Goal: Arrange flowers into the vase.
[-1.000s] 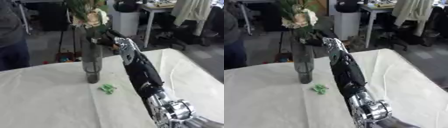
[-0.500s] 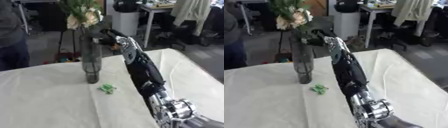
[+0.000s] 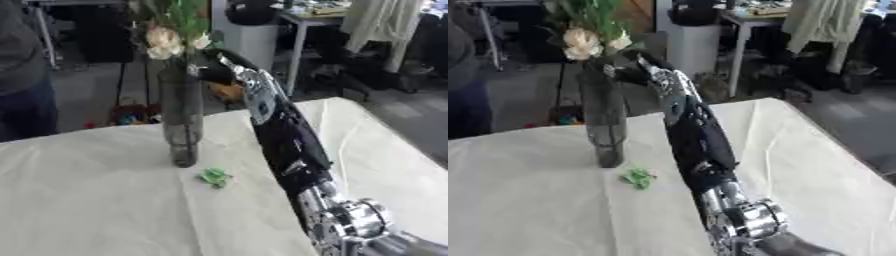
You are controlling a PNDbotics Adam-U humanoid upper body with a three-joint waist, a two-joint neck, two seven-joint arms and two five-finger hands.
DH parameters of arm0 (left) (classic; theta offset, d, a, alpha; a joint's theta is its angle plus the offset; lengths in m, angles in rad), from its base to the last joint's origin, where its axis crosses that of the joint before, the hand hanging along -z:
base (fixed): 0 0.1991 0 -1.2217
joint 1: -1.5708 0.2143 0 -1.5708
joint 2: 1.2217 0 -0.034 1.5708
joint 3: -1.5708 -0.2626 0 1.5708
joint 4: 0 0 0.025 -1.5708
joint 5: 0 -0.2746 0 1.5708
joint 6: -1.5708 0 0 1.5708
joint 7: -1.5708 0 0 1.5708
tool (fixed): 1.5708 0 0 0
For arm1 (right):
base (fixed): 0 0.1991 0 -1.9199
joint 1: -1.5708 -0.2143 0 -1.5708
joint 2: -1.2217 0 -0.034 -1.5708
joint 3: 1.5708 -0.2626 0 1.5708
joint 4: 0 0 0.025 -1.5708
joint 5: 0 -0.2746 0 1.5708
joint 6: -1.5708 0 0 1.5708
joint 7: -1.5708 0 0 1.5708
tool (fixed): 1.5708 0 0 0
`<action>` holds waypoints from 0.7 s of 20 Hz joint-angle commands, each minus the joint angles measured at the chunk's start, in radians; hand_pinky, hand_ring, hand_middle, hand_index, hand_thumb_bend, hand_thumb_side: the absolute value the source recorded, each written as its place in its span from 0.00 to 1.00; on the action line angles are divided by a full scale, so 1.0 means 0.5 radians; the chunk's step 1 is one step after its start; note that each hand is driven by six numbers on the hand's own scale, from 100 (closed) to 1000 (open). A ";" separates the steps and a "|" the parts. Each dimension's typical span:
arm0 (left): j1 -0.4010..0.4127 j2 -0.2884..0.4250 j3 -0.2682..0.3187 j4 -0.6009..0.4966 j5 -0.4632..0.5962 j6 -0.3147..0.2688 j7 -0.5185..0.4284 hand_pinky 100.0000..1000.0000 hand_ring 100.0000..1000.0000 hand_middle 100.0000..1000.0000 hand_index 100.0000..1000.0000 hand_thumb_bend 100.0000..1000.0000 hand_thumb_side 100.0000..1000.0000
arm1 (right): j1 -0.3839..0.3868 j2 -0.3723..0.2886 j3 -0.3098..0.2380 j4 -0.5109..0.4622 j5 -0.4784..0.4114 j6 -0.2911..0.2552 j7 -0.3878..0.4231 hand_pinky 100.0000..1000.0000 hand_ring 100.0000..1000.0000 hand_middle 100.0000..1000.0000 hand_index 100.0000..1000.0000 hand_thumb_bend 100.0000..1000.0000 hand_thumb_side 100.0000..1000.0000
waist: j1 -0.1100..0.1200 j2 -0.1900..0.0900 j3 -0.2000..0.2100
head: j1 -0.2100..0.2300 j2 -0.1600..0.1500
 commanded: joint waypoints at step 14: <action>0.037 0.100 0.056 -0.008 -0.033 -0.026 0.020 0.59 0.49 0.39 0.66 0.71 0.70 | 0.075 -0.297 0.037 -0.079 -0.192 -0.089 -0.087 0.95 0.97 0.85 0.95 0.55 0.87 | -0.048 -0.066 -0.078 | 0.032 0.056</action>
